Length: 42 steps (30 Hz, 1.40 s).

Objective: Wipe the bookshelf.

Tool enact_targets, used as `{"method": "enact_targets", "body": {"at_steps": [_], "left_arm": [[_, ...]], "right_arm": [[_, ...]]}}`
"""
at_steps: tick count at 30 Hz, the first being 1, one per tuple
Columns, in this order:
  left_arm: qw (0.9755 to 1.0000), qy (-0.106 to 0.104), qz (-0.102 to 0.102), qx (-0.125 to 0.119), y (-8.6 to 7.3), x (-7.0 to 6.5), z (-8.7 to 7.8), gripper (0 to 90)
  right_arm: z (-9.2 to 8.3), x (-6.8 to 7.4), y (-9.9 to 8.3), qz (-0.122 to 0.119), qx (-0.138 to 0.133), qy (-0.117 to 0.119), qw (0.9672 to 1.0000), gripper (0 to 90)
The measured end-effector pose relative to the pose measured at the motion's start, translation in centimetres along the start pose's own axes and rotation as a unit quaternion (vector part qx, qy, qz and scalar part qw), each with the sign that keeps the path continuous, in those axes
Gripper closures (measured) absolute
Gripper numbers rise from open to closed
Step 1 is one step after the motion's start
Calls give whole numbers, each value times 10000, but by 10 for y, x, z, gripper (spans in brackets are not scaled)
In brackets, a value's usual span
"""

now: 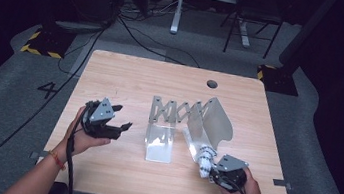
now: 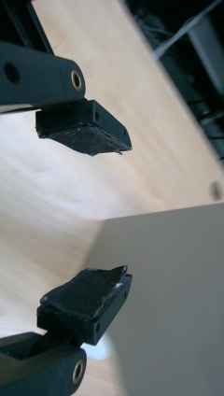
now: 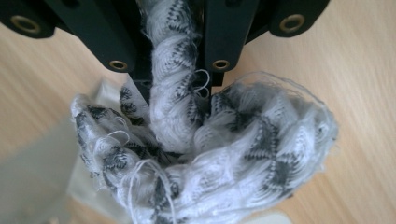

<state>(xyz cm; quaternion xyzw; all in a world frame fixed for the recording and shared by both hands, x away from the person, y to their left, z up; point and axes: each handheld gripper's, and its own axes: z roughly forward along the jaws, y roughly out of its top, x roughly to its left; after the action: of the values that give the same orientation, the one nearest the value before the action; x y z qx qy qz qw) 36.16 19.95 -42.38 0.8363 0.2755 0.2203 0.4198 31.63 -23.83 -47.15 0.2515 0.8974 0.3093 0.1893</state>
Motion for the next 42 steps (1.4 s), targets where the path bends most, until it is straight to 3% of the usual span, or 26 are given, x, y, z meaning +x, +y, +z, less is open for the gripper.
{"method": "enact_targets", "body": {"at_steps": [1, 5, 6, 7, 12, 14, 15, 16, 18, 22, 24, 25, 27, 28, 29, 30, 31, 33, 38, 42], "left_arm": [[10000, 0, 0, 0, 0, 0, 0, 313], [9987, -274, -219, 376, -30, -14, 7, 311], [9979, -222, -82, 596, -39, -24, 8, 304], [9974, -264, -82, 669, -42, -27, 8, 304], [9951, -360, -49, 916, -54, -35, 11, 285], [9940, -398, -144, 1008, -60, -35, 14, 287], [9925, -391, -53, 1158, -65, -37, 14, 287], [9925, -391, -53, 1158, -65, -37, 14, 288], [9907, -517, -87, 1257, -69, -37, 16, 285], [9906, -558, -107, 1243, -71, -36, 16, 269], [9911, -607, -103, 1183, -73, -34, 18, 236], [9911, -607, -103, 1183, -73, -34, 18, 213], [9907, -763, -329, 1081, -76, -31, 22, 200], [9907, -763, -329, 1081, -76, -31, 22, 184], [9909, -790, -326, 1037, -76, -31, 24, 173], [9909, -790, -326, 1037, -76, -31, 24, 169], [9907, -816, -300, 1051, -75, -31, 25, 165], [9905, -827, -281, 1058, -75, -30, 26, 162], [9906, -803, -312, 1062, -75, -31, 25, 162], [9907, -803, -308, 1057, -75, -31, 26, 162]], "right_arm": [[0, 0, 0, 0, 0, 0, 10000, 795], [-14, -6, -23, 83, 98, -23, 9999, 787], [-19, -8, -31, 103, 50, 15, 9999, 785], [-20, -8, -33, 140, 18, 26, 9999, 785], [-16, -3, -32, 98, 8, 77, 9999, 781], [-13, 2, -30, 31, 6, 153, 9999, 780], [-12, 9, -28, -49, -48, 283, 9996, 779], [-12, 9, -28, -49, -48, 283, 9996, 779], [-10, 21, -25, -127, -103, 536, 9984, 778], [-7, 36, -20, -238, -122, 717, 9971, 767], [-4, 47, -14, -390, -129, 788, 9960, 712], [-4, 47, -14, -390, -129, 788, 9960, 712], [-1, 51, -9, -541, -134, 728, 9958, 654], [-1, 51, -9, -541, -134, 728, 9958, 654], [1, 51, -6, -578, -178, 756, 9953, 593], [1, 51, -6, -578, -178, 756, 9953, 593], [0, 52, -5, -566, -216, 840, 9946, 513], [-3, 52, -5, -518, -270, 1012, 9931, 457], [-15, 53, -6, -530, -408, 1321, 9890, 392], [-33, 47, -3, -255, -735, 1231, 9893, 338]]}}
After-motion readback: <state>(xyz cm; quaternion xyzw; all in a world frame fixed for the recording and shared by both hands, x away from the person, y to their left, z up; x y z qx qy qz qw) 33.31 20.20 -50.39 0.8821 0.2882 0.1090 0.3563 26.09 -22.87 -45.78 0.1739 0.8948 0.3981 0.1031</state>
